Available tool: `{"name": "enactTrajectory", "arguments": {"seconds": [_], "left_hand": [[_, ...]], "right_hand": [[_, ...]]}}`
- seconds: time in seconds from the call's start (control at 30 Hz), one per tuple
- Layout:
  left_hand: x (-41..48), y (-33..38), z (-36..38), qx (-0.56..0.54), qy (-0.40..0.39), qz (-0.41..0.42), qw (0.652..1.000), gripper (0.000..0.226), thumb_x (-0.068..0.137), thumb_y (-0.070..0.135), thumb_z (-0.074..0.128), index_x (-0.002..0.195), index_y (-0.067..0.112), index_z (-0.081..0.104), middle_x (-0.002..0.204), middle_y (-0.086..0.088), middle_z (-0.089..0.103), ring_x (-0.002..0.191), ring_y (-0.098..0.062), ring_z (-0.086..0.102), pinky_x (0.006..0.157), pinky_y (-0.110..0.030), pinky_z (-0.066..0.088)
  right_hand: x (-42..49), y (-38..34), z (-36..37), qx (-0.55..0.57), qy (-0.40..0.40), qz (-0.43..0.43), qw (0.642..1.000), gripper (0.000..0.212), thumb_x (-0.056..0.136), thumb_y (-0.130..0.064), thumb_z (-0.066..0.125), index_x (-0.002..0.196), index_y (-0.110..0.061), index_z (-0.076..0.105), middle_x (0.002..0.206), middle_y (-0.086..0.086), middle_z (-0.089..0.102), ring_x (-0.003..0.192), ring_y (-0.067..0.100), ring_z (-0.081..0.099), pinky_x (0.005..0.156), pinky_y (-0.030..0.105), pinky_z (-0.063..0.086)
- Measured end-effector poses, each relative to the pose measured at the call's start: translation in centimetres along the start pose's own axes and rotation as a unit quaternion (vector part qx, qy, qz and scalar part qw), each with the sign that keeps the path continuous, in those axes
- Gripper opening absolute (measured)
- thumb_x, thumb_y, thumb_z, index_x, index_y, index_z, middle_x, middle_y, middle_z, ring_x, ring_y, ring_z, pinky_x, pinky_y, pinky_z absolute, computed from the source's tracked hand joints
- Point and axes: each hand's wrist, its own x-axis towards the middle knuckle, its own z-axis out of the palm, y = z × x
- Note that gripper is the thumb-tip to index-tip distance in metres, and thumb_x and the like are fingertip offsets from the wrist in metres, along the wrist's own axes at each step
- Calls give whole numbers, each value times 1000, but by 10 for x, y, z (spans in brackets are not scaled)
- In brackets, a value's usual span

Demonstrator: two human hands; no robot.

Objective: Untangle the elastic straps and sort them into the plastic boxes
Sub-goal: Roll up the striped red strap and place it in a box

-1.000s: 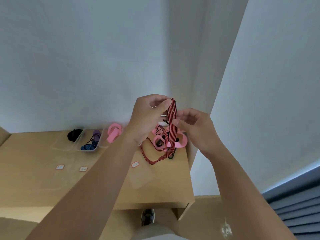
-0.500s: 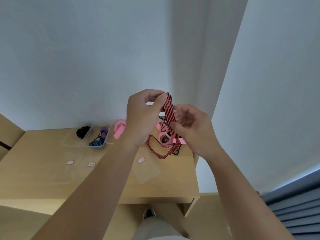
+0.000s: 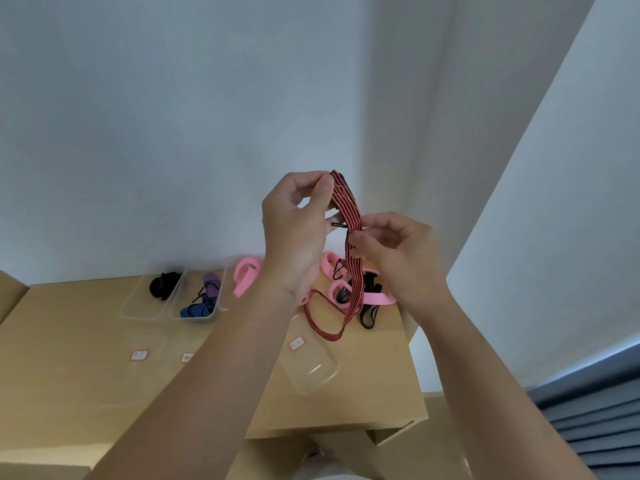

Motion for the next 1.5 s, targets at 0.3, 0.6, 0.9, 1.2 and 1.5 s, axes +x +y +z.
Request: {"name": "enactTrajectory", "arguments": {"seconds": [0.3, 0.6, 0.9, 1.2, 1.5], "left_hand": [[28, 0, -16, -68, -53, -27, 996, 11, 103, 3, 57, 112, 5, 62, 118, -28, 61, 109, -40, 70, 91, -49, 61], [39, -19, -47, 135, -215, 15, 967, 25, 98, 9, 65, 105, 31, 74, 93, 5, 76, 87, -7, 72, 72, -19, 56], [48, -20, -34, 144, -261, 10, 955, 38, 91, 10, 76, 122, 31, 70, 90, 2, 73, 75, -10, 72, 63, -20, 57], [67, 5, -10, 95, -249, 56, 962, 10, 92, 11, 73, 96, 20, 75, 87, 1, 78, 79, -15, 76, 69, -20, 57], [93, 14, -4, 11, -219, 21, 975, 10, 97, 1, 64, 101, 6, 72, 88, -3, 78, 83, -21, 75, 73, -32, 59]], "right_hand": [[17, -6, 42, 144, 110, 11, 983, 24, 89, -12, 76, 113, -17, 73, 88, 6, 78, 86, 24, 77, 73, 26, 60], [19, -9, 35, 53, 142, -4, 988, 12, 93, -13, 70, 96, -18, 80, 90, 2, 78, 75, 10, 66, 72, 21, 52], [39, -23, 20, -57, 62, -47, 995, 13, 97, -10, 64, 91, -13, 75, 86, 3, 76, 80, 14, 71, 73, 27, 57], [57, -43, 13, 34, 80, -110, 990, 9, 83, -21, 80, 84, -17, 71, 81, 6, 72, 75, 20, 68, 64, 28, 56], [62, -40, 13, 46, -29, -7, 999, 36, 88, -31, 63, 106, 0, 69, 98, 16, 76, 86, 31, 75, 77, 37, 63]]}}
